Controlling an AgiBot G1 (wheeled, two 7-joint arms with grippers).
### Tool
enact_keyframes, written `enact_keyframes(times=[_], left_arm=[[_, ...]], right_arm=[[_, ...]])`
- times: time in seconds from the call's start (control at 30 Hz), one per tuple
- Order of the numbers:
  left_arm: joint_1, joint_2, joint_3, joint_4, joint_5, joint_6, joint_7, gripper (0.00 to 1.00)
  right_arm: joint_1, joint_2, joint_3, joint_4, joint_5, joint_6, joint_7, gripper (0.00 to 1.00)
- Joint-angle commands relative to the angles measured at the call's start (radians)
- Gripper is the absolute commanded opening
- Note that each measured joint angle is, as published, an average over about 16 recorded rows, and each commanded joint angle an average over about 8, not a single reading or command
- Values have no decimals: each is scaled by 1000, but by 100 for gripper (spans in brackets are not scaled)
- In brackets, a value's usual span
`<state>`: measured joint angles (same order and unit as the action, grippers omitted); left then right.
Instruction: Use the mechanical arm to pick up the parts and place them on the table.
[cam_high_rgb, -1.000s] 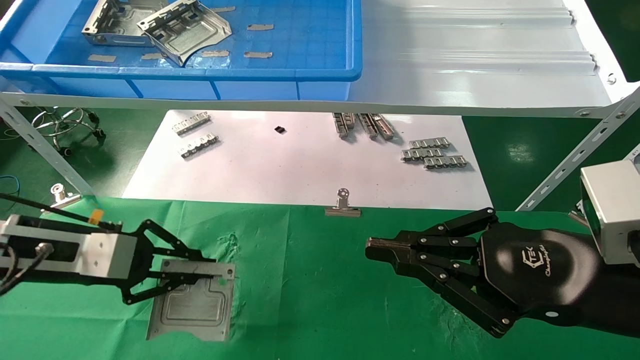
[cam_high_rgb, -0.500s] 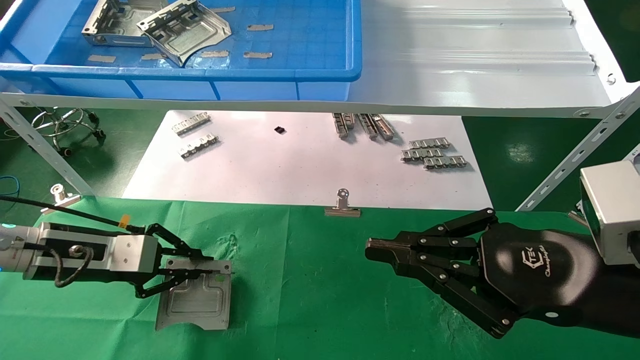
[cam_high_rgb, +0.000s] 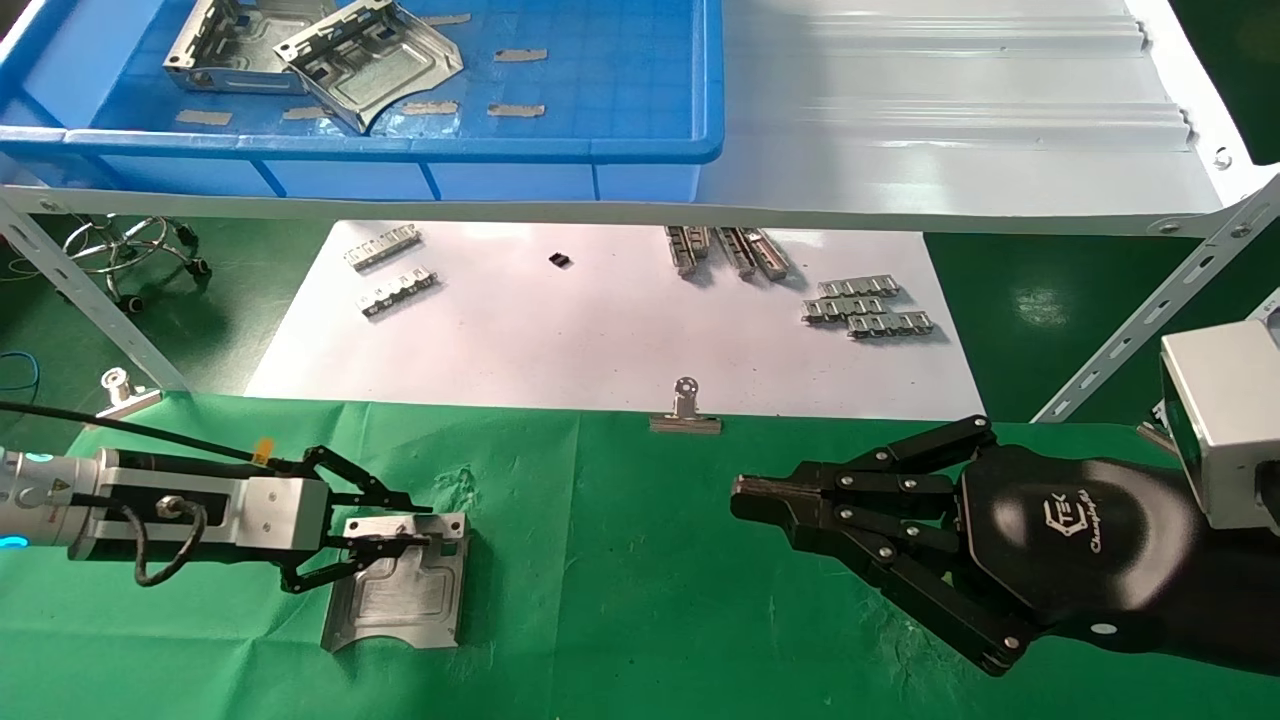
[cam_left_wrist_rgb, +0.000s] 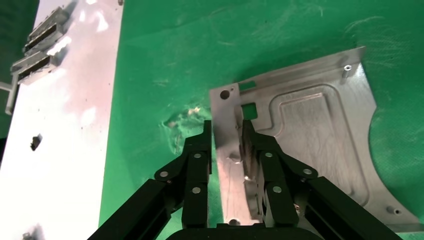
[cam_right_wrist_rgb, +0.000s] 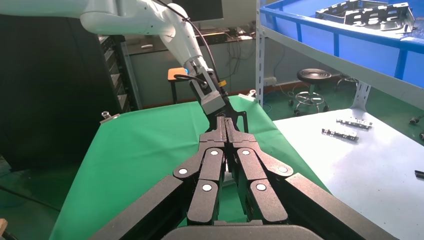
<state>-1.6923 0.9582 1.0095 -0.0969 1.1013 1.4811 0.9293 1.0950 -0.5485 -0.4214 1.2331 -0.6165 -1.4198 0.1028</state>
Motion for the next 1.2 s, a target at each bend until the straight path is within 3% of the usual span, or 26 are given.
enact_keyframes(times=[0.03,0.33,0.37,0.6,0.63,1.2], left_arm=[[0,4,-1,10,-1,1,14,100],[-11,-16,-29,33,-47,74,2,100],[-11,-20,-32,30,-53,88,-12,100],[14,-45,-63,-27,-81,118,-120,100],[22,-48,-73,-42,-85,117,-134,100],[199,-136,-268,-381,-169,87,-424,100]], right_arm=[[0,0,0,0,0,0,0,0],[0,0,0,0,0,0,0,0],[0,0,0,0,0,0,0,8],[0,0,0,0,0,0,0,95],[0,0,0,0,0,0,0,100],[0,0,0,0,0,0,0,100]])
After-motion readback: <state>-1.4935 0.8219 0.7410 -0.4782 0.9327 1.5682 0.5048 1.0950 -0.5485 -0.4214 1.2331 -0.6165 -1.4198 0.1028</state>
